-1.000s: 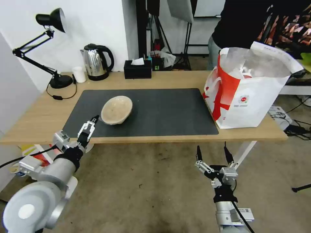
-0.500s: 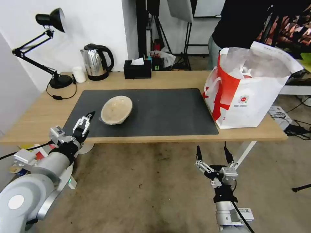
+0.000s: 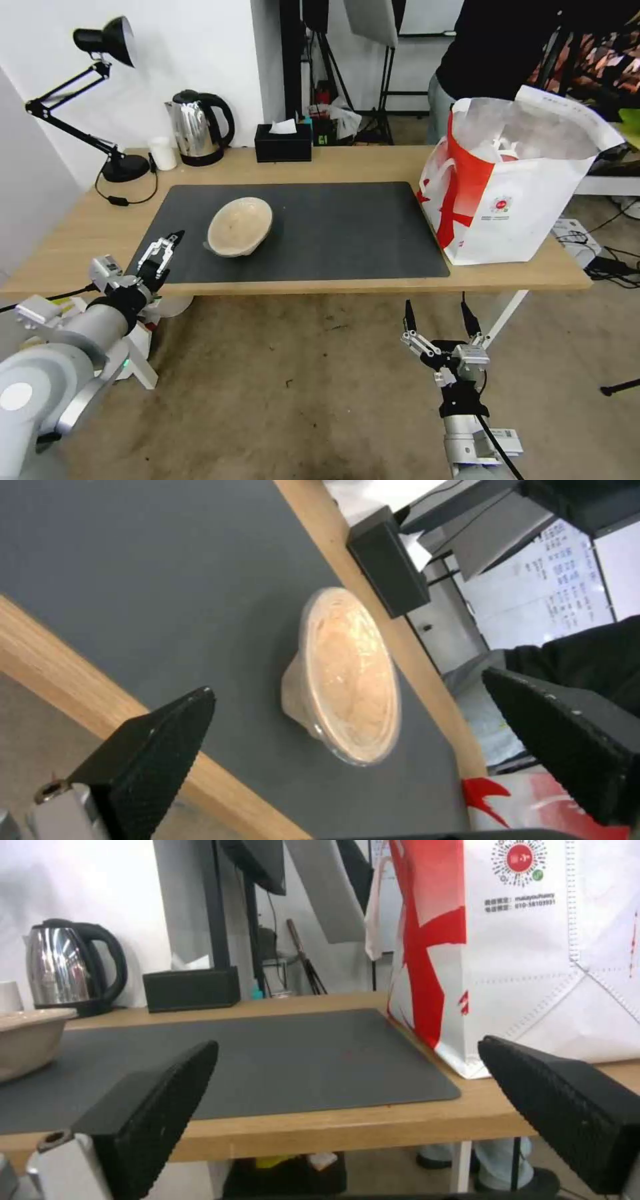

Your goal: Pick up the trash from the table and place it into the takeout bag.

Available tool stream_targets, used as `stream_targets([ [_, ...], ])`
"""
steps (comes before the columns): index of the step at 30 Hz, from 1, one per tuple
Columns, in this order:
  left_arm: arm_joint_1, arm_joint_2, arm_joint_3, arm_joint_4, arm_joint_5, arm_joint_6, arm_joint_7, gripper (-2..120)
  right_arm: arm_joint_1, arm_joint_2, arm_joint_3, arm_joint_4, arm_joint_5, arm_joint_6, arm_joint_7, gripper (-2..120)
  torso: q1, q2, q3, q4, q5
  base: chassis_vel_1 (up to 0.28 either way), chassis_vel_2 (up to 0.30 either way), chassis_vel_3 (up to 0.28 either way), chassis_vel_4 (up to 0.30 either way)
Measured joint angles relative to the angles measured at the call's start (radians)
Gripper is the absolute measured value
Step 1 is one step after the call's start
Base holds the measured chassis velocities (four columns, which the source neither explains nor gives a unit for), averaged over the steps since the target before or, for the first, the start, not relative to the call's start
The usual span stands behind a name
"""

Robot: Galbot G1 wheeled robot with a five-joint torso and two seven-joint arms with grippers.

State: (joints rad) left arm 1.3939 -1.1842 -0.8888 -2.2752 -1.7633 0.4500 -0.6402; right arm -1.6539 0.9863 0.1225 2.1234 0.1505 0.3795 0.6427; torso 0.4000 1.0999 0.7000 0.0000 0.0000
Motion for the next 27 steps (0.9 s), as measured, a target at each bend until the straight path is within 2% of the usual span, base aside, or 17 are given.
stream_targets([
  [18, -0.066, 0.015, 0.027, 0.093, -0.076, 0.048, -0.008, 100, 0.000, 0.000, 0.000, 0.000, 0.000, 0.000, 0.000, 100, 0.000, 0.000, 0.000, 0.0000, 0.0000, 0.000, 0.000, 0.000, 0.000],
  [27, -0.078, 0.017, 0.038, 0.105, -0.081, 0.055, -0.011, 100, 0.000, 0.000, 0.000, 0.000, 0.000, 0.000, 0.000, 100, 0.000, 0.000, 0.000, 0.0000, 0.0000, 0.000, 0.000, 0.000, 0.000],
])
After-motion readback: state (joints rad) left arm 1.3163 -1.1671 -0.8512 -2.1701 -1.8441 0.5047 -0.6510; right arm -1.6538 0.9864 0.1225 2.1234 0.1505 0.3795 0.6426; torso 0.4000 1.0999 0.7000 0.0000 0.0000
